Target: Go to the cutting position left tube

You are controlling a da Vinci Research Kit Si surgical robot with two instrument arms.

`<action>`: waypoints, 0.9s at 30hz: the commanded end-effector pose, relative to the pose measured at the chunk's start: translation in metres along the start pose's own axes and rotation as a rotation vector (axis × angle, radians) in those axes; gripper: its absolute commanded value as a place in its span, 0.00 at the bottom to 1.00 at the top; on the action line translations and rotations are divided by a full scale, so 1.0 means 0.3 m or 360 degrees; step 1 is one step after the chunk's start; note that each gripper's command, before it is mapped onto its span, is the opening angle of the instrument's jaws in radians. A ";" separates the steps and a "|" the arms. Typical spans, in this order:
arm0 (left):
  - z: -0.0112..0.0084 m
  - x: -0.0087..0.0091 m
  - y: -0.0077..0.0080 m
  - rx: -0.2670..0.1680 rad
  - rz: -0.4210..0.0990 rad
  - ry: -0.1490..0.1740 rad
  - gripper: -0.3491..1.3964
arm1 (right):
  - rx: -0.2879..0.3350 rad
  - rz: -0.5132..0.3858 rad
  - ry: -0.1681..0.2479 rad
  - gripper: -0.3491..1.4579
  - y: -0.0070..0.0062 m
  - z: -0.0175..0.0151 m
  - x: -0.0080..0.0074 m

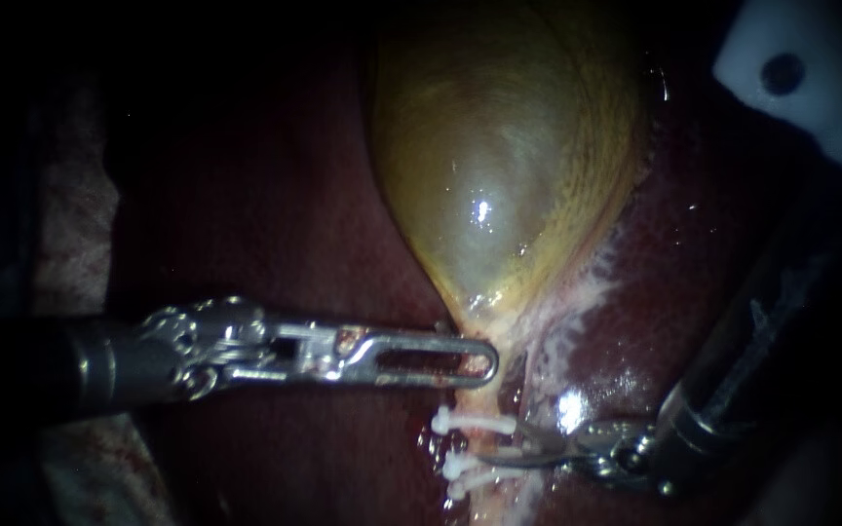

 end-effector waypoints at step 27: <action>0.0000 -0.0003 0.0005 0.0001 -0.0001 0.0000 0.00 | 0.0094 0.0035 0.0035 0.85 0.0020 0.012 0.0063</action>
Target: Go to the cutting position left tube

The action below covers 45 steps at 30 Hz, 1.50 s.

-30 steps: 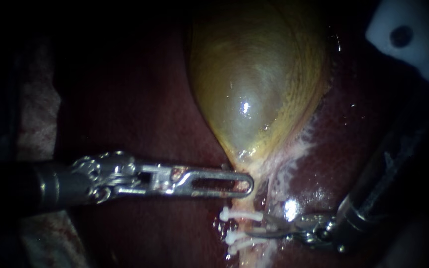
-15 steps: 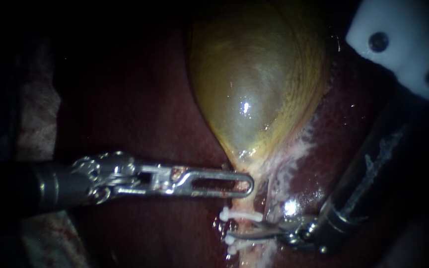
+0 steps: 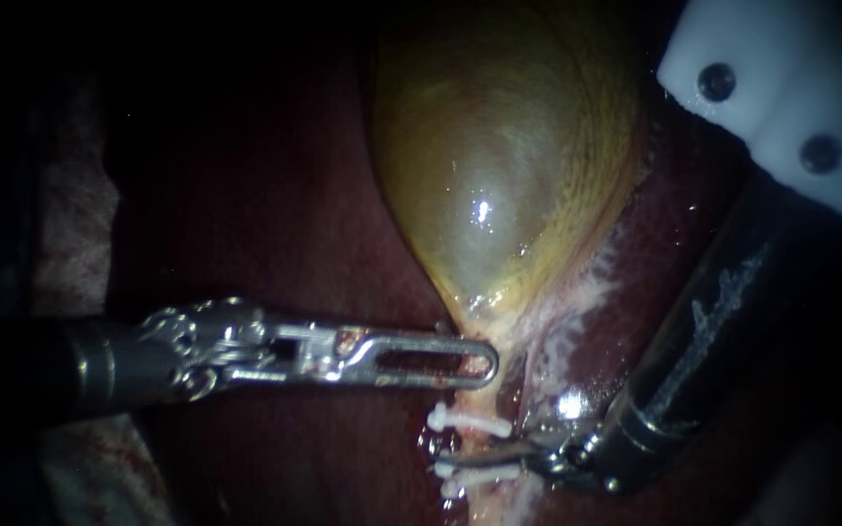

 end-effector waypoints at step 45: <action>0.0000 -0.0005 0.0006 0.0000 0.0001 0.0000 0.00 | 0.0000 -0.0005 0.0107 0.00 0.0033 0.003 0.0018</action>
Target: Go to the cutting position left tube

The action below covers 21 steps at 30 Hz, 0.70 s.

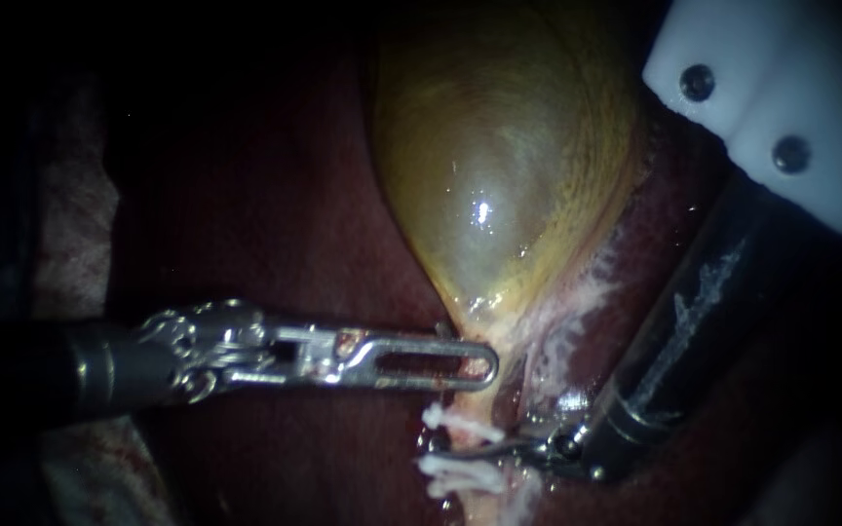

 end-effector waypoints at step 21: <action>-0.0002 -0.0002 0.0002 0.0000 0.0000 0.0000 0.00 | -0.0013 -0.0081 -0.0004 0.05 -0.0005 0.001 -0.0010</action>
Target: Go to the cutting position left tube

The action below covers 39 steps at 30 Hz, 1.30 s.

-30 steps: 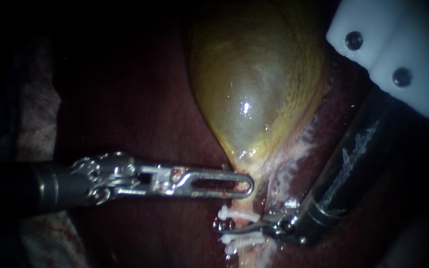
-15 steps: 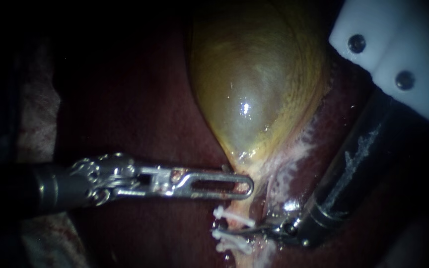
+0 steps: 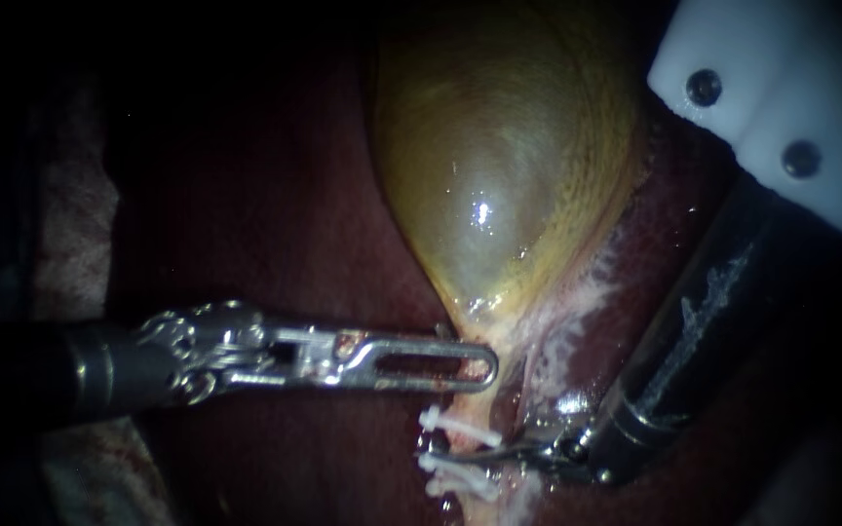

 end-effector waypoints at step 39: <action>-0.0002 0.0000 0.0000 -0.0001 0.0000 -0.0001 0.00 | -0.0027 0.0002 0.0133 0.00 0.0020 0.004 0.0007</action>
